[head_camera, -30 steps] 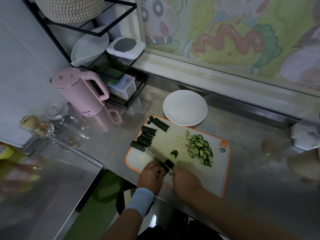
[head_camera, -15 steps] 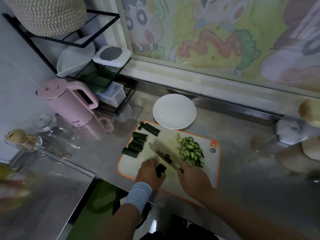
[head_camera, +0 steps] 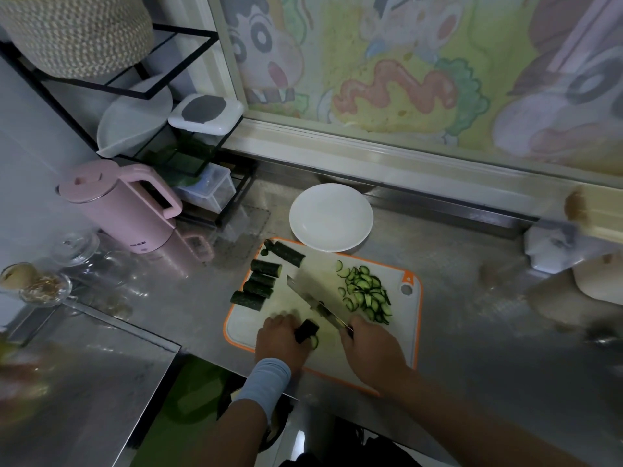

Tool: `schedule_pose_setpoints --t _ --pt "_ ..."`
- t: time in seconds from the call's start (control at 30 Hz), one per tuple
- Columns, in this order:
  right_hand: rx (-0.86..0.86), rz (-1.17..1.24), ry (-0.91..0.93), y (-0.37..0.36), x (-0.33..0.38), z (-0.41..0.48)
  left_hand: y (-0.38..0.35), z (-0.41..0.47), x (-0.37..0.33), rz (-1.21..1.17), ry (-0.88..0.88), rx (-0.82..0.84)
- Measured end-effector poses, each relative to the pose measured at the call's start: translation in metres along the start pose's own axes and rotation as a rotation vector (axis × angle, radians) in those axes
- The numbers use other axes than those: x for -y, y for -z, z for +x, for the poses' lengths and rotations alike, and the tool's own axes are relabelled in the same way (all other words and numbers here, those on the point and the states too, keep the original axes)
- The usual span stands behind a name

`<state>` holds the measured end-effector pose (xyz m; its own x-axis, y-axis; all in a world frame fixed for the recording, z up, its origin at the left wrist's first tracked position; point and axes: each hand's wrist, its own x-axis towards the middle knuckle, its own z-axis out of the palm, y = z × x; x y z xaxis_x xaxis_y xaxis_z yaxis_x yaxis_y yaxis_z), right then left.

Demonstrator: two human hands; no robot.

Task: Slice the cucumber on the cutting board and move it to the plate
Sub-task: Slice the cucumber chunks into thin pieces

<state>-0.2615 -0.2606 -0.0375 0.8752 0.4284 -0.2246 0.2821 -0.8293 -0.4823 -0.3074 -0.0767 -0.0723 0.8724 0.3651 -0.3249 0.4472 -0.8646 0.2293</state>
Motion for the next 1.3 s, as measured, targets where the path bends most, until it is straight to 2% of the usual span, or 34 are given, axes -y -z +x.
schedule_pose_setpoints --t 0.2,0.37,0.43,0.5,0.53,0.6,0.67,0.73,0.8,0.87,0.97,1.07,1.17,1.23,1.3 --pt "-0.023 -0.009 -0.048 0.007 -0.016 0.008 0.002 0.015 -0.008 0.086 -0.065 -0.013" --pt "-0.083 -0.082 -0.053 0.011 -0.024 0.014 0.002 0.023 -0.011 0.046 -0.067 -0.034" --pt "-0.108 -0.127 -0.026 0.013 -0.027 0.013 0.011 0.023 -0.01 -0.051 0.01 -0.145" --pt "-0.125 -0.171 0.02 0.018 -0.029 0.014 0.027 0.024 -0.012 -0.266 0.075 -0.355" --pt "-0.131 -0.184 0.054 0.022 -0.029 0.014 0.032 0.027 -0.013 -0.315 0.039 -0.445" --pt "-0.137 -0.2 0.123 0.03 -0.03 0.015 0.045 0.031 -0.021 -0.255 -0.135 -0.492" --pt "-0.142 -0.23 0.187 0.037 -0.029 0.016 0.054 0.036 -0.037 -0.097 -0.302 -0.401" --pt "-0.145 -0.258 0.218 0.042 -0.03 0.016 0.056 0.04 -0.053 -0.006 -0.383 -0.219" --pt "-0.168 -0.303 0.247 0.044 -0.031 0.016 0.052 0.046 -0.063 0.026 -0.401 -0.047" --pt "-0.168 -0.336 0.283 0.046 -0.033 0.015 0.051 0.054 -0.068 -0.038 -0.347 0.06" --pt "-0.174 -0.371 0.311 0.049 -0.037 0.01 0.055 0.065 -0.074 -0.085 -0.272 0.052" --pt "-0.21 -0.37 0.305 0.053 -0.035 0.005 0.055 0.063 -0.088 -0.167 -0.339 -0.006" --pt "-0.209 -0.364 0.291 0.055 -0.032 0.004 0.05 0.06 -0.1 -0.186 -0.394 0.094" --pt "-0.202 -0.357 0.283 0.053 -0.035 0.004 0.047 0.07 -0.099 -0.091 -0.342 0.078" --pt "-0.194 -0.347 0.277 0.052 -0.04 0.005 0.048 0.079 -0.094 -0.108 -0.251 0.071"
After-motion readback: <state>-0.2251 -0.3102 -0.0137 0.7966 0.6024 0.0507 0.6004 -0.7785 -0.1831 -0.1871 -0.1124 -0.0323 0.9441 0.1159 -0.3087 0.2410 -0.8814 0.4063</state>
